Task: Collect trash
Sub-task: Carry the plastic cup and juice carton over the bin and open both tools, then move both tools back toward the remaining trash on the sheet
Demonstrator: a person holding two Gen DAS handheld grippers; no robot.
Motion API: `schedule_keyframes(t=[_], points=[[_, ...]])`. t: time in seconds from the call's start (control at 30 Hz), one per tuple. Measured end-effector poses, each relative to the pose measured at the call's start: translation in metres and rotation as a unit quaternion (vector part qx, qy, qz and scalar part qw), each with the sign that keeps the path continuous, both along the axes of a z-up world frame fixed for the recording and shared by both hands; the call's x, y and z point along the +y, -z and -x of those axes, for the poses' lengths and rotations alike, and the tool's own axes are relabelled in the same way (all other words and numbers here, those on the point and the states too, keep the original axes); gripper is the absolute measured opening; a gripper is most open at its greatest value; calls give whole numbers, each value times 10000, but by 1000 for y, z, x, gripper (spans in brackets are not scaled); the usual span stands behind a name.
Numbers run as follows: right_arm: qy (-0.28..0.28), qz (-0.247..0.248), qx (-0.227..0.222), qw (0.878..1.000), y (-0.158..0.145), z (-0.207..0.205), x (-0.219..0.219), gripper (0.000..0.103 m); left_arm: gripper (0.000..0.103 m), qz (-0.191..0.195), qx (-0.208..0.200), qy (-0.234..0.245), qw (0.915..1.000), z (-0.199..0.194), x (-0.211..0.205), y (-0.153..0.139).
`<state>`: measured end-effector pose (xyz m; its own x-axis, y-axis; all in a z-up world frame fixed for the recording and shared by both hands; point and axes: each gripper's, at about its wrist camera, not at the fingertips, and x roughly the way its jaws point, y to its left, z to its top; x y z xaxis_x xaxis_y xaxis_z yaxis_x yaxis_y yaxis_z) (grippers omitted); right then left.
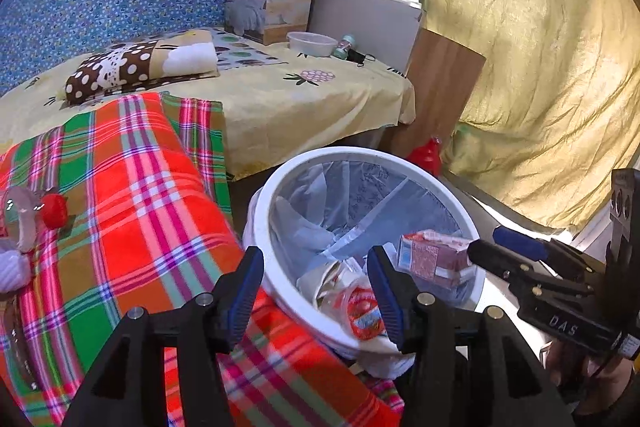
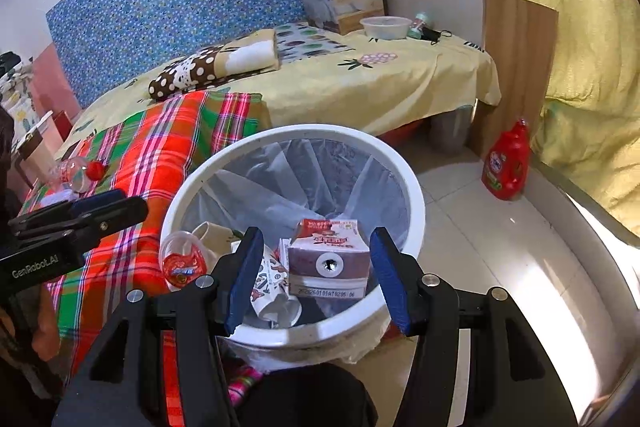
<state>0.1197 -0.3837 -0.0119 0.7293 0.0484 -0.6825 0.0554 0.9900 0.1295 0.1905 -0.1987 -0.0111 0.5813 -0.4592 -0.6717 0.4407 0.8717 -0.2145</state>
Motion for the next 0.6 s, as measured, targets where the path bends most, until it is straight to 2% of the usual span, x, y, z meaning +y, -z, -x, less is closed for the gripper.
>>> schedule_keyframes(t=[0.07, 0.1, 0.13, 0.2, 0.6], points=[[20, -76, -3, 10000, 1, 3, -2, 57, 54, 18, 47, -32, 10000, 6, 6, -1], [39, -71, 12, 10000, 2, 4, -1, 52, 54, 31, 59, -41, 10000, 9, 8, 0], [26, -53, 60, 10000, 4, 4, 0, 39, 54, 51, 75, -65, 9999, 13, 13, 0], [-5, -56, 164, 9998, 8, 3, 2, 28, 54, 52, 83, -114, 9999, 18, 19, -1], [-691, -233, 4, 9973, 0, 10, 36, 27, 54, 23, 104, -481, 9988, 39, 54, -1]])
